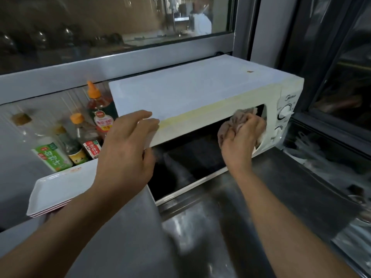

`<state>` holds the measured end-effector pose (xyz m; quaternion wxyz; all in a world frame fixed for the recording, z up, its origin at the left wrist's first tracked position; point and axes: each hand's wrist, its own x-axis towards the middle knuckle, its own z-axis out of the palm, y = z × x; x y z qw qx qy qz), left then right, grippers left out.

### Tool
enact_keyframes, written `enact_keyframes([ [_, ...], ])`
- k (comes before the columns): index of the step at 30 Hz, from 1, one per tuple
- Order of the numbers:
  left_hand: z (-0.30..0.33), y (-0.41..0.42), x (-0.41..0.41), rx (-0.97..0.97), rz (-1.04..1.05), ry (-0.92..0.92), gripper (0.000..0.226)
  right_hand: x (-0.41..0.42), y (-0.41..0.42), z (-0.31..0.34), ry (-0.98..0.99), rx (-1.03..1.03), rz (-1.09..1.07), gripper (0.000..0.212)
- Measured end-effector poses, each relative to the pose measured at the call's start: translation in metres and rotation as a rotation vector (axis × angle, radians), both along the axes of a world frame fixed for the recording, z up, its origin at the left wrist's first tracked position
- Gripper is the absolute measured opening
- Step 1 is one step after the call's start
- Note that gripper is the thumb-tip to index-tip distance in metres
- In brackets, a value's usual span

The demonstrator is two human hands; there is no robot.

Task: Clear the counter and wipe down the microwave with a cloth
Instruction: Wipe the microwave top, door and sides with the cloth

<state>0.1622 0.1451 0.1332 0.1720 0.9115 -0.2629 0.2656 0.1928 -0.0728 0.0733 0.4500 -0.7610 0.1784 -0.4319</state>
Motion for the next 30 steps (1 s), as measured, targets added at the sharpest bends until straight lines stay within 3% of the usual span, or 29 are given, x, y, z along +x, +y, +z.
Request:
enact_keyframes([
  [6,-0.013,0.022,0.000,0.018,0.031,0.015,0.050,-0.015,0.077,-0.012,-0.010,0.015,0.041,0.044],
  [10,-0.014,0.028,0.003,0.007,0.007,0.033,0.059,-0.030,0.121,-0.027,-0.056,-0.125,0.163,0.039],
  [15,-0.016,0.034,0.007,-0.022,-0.029,0.051,0.060,-0.028,0.085,-0.031,-0.046,-0.428,0.242,0.031],
  [20,-0.012,0.045,0.010,0.006,-0.096,0.063,0.059,-0.011,0.040,-0.028,0.000,-0.038,0.046,0.049],
  [25,-0.006,0.058,0.010,-0.008,-0.128,0.090,0.059,-0.021,0.105,-0.027,-0.084,0.000,0.078,0.050],
  [30,-0.002,0.066,0.012,0.067,-0.154,0.086,0.064,-0.040,0.168,-0.029,-0.150,-0.062,0.197,0.037],
])
